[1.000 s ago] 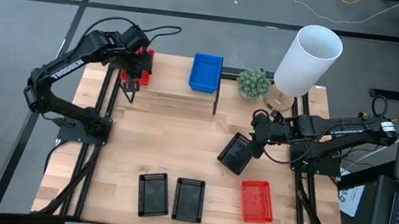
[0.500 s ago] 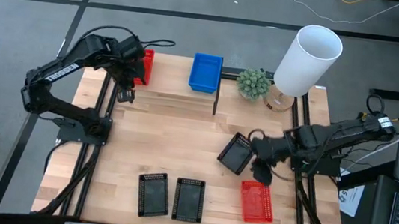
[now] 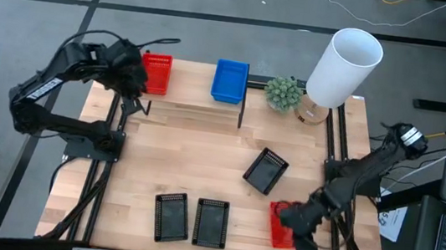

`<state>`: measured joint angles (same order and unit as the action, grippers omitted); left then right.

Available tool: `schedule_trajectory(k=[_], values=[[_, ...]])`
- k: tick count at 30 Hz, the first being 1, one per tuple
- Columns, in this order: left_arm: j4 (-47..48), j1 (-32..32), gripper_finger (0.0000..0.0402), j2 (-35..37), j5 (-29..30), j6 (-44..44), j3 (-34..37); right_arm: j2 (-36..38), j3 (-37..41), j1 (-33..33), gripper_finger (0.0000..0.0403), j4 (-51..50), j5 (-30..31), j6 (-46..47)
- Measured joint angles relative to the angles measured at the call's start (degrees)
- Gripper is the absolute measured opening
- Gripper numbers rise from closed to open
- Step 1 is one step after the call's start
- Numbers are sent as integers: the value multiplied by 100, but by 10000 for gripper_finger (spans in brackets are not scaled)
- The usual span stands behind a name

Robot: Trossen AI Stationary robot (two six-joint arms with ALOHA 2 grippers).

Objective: Stack baskets on shelf by color
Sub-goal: Stack the red bin on top of the stacked red bins on the shelf

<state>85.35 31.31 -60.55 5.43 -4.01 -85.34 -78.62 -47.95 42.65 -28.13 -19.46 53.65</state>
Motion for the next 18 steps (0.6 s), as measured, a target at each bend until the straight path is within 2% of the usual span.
schedule_trajectory(k=[9,18], values=[[-67,0,75,375,0,387,0,-892,-361,558,115,97,984,6],[-111,0,75,428,1,395,0,-1461,-452,610,115,46,1042,293]])
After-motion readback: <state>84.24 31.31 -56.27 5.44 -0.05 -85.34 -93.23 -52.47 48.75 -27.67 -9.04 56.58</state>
